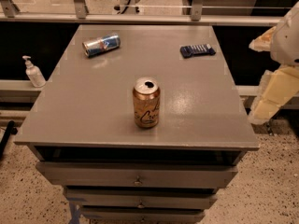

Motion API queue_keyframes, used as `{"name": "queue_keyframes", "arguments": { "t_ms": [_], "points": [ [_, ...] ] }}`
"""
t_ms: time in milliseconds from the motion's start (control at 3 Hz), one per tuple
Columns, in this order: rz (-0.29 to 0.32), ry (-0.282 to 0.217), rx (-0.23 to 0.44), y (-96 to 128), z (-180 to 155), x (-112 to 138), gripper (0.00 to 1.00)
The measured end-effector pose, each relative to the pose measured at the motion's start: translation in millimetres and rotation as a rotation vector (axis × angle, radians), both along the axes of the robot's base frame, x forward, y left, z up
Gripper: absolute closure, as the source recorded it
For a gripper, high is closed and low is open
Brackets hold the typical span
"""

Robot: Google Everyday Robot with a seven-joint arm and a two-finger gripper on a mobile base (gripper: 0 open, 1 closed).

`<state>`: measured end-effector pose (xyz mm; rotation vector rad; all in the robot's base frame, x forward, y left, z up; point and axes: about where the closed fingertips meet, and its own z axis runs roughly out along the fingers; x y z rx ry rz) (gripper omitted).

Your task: Move orange can near rxbar blueberry

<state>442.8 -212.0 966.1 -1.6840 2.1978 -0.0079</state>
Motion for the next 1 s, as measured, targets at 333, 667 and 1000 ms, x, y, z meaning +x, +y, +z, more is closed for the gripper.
{"name": "queue_keyframes", "arguments": {
  "t_ms": [333,667,1000],
  "points": [
    [0.034,0.023,0.181,31,-37,15,0.00],
    [0.095,0.033,0.400,89,-74,27,0.00],
    [0.157,0.030,0.604,148,-98,38,0.00]
  ]
}}
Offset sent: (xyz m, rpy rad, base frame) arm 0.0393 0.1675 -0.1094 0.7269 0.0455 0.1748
